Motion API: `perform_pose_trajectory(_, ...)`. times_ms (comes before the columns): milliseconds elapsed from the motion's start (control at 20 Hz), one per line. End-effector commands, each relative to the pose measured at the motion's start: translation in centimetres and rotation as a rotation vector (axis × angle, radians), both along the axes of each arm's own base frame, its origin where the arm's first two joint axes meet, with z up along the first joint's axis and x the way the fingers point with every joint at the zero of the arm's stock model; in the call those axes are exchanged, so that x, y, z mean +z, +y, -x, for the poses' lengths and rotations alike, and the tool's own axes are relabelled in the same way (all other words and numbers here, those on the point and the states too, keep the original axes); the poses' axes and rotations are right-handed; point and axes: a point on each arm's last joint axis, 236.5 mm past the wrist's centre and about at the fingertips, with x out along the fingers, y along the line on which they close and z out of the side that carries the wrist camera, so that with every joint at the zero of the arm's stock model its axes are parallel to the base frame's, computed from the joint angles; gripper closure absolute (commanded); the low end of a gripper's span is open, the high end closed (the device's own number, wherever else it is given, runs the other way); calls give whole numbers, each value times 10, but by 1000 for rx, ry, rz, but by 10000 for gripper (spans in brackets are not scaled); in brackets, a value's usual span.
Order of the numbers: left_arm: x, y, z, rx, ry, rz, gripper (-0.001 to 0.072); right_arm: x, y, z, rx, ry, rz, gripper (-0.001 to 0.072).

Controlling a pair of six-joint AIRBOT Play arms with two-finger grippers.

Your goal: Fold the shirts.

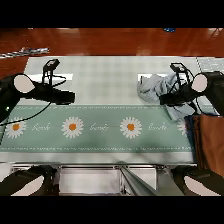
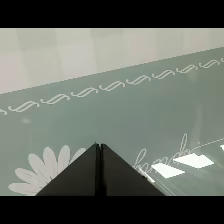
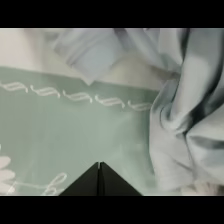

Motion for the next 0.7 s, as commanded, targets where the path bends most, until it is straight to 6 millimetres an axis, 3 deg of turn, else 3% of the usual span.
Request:
perform_pose_trajectory(0,3,2,-11,18,-45,0,359,14,4,-36,-10,-163,-20,373)
perform_pose_trajectory(50,5,4,-17,33,-67,-3,197,24,2,-51,-7,-231,-13,298)
perform_pose_trajectory(200,2,33,-31,32,-122,-121,198,65,-19,-101,-37,-409,86,298)
perform_pose_trajectory(300,2,39,-33,47,-123,-124,199,66,-42,-125,-44,-391,202,298)
perform_pose_trajectory(450,1,40,-33,51,-122,-124,199,14,-69,-133,-98,-178,259,298)
perform_pose_trajectory(650,1,40,-33,51,-122,-124,199,-64,-86,-102,-141,100,270,298)
